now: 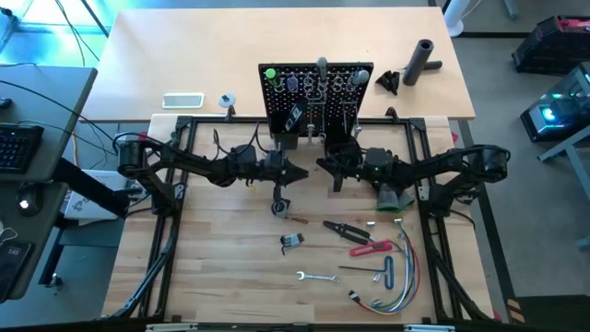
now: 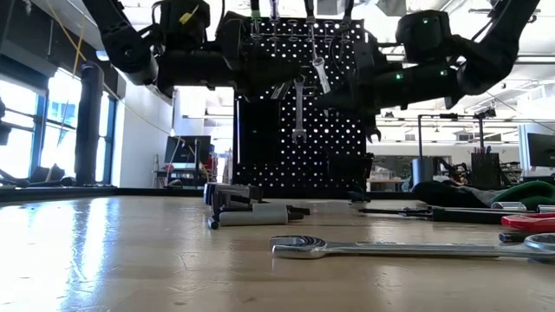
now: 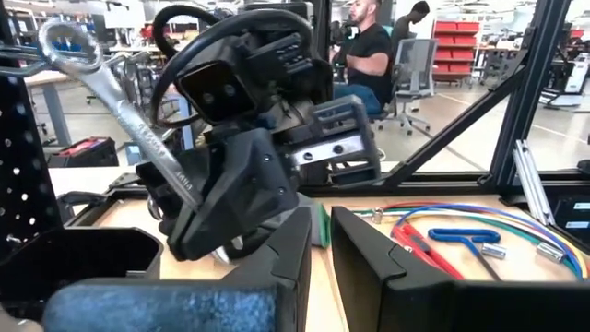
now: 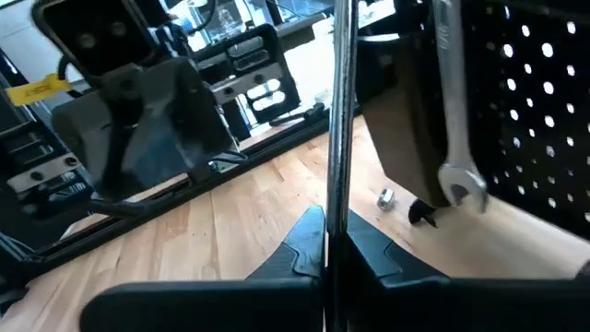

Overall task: Hang tools onto peg board
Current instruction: Hang the silver wrench on the peg board

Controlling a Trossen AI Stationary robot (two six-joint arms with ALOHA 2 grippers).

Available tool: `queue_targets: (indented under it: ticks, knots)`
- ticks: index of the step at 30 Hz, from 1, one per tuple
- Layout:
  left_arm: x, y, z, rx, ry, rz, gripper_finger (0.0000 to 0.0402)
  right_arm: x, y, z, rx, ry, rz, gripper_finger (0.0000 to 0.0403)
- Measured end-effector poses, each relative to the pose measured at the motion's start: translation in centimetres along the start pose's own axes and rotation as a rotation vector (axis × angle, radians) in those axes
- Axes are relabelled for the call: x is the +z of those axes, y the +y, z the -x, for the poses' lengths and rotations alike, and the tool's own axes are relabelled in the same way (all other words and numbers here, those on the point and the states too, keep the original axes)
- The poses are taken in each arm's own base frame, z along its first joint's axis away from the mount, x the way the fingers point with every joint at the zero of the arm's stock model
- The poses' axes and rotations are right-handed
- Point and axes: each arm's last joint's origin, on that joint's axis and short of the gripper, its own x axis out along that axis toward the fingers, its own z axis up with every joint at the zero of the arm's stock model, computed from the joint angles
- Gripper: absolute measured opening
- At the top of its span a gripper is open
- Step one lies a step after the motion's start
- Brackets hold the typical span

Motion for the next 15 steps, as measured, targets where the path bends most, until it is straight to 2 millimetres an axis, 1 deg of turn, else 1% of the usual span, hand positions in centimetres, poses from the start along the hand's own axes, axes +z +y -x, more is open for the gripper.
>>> queue_targets:
  ticks: [15]
  knots:
    - [-0.1,0.0,0.0,0.0,0.009,0.002,0.0039,0.3,-1.5,0.0,-0.056,0.002,-0.01,0.0003]
